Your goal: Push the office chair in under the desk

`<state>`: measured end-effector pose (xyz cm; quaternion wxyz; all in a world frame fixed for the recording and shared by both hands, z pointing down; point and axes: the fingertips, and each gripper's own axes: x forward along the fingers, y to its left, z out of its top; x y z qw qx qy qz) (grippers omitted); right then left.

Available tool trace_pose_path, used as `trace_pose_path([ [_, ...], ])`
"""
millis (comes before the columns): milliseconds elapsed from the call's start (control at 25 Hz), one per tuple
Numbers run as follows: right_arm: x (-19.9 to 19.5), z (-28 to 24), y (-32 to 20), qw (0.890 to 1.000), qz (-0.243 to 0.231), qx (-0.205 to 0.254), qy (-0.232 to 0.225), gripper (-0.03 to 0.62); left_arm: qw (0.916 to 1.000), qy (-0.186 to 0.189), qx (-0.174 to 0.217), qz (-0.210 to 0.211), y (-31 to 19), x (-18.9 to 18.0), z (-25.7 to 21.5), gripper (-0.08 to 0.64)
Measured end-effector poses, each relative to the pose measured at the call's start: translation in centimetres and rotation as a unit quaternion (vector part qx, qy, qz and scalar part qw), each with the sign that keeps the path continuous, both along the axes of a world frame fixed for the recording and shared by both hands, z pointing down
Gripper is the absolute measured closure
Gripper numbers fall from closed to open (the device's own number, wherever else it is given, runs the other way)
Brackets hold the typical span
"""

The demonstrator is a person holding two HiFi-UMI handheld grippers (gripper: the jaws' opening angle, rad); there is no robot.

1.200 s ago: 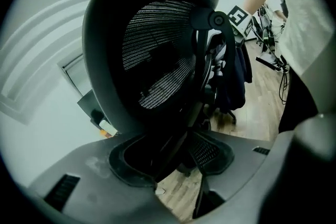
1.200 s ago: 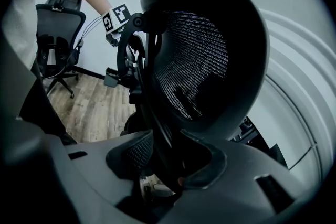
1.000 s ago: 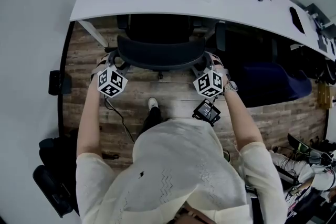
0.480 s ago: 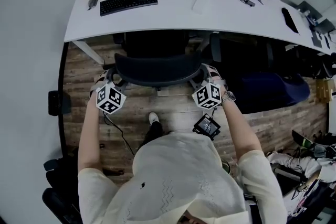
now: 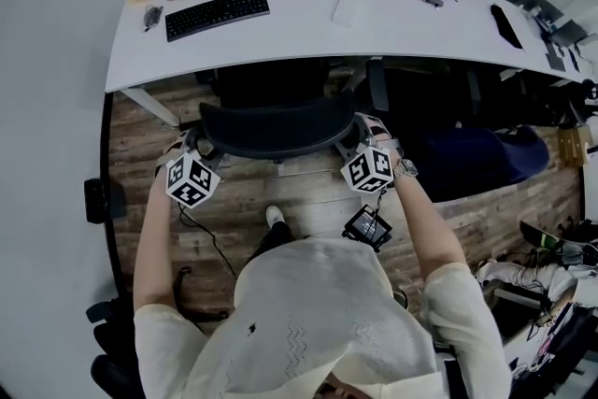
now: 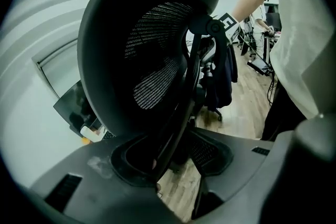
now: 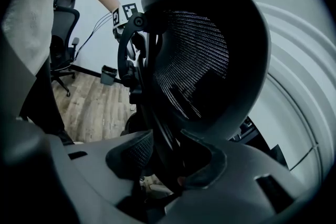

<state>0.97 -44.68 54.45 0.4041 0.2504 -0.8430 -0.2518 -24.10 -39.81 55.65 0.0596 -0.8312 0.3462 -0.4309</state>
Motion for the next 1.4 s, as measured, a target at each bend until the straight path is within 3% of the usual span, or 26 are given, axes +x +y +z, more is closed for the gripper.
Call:
trace_pose_path([
  [800,0.2,0.0,-1.7,0.999,0.028,-0.015,0.010,0.423,0.9975,-0.003,0.010,0.069,-1.3,0.3,-0.3,0.396],
  [1400,0.4,-0.1,-2.2,0.999,0.030,-0.010,0.003,0.417,0.9971,0.010,0.049,0.058,-2.1,0.6,-0.7,0.410],
])
